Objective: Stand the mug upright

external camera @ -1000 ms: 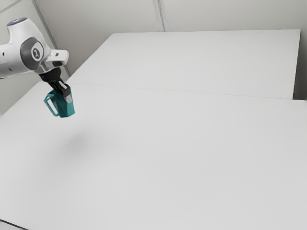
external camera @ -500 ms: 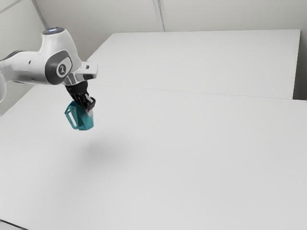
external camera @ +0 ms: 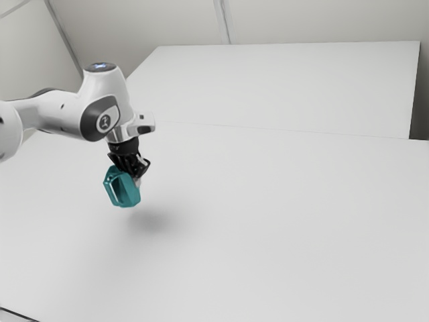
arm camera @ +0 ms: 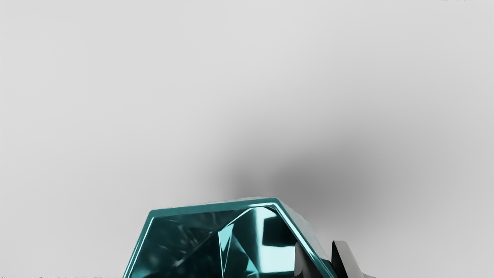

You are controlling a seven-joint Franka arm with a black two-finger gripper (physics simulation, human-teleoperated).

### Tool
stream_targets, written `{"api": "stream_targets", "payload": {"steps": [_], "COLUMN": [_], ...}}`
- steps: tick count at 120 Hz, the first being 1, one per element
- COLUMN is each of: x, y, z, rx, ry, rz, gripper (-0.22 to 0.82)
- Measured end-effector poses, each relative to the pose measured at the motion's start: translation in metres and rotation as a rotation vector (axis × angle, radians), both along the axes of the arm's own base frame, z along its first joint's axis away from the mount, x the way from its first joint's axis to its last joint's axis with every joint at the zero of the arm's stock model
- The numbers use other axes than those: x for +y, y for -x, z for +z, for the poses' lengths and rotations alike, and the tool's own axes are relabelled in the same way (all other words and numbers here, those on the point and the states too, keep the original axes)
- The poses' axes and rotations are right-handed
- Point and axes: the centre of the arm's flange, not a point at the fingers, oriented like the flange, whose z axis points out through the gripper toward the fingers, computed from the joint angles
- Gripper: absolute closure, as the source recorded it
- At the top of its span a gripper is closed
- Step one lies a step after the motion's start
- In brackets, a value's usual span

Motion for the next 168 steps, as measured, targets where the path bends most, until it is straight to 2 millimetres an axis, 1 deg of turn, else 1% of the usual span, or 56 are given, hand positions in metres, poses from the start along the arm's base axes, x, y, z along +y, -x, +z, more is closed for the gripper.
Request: {"api": "stream_targets", "payload": {"steps": [22, 60, 92, 105, 115, 120, 138, 148, 160, 168], "x": [-0.009, -0.041, -0.060, -0.066, -0.069, -0.069, -0.067, -0.067, -0.068, -0.068], "y": [0.007, 0.011, 0.009, 0.007, 0.006, 0.006, 0.005, 0.004, -0.005, -0.019], "z": [-0.019, -0.043, -0.058, -0.066, -0.069, -0.068, -0.066, -0.061, -0.038, -0.010], "rx": [0.002, -0.069, -0.130, -0.140, -0.147, -0.152, -0.163, -0.176, -0.219, -0.241], "ry": [-0.017, -0.038, -0.050, -0.055, -0.055, -0.052, -0.040, -0.030, -0.014, 0.001], "rz": [0.045, 0.046, 0.058, 0.069, 0.081, 0.089, 0.115, 0.129, 0.142, 0.168], "gripper": [0.78, 0.78, 0.78, 0.78, 0.78, 0.73, 0.42, 0.29, 0.19, 0.14]}}
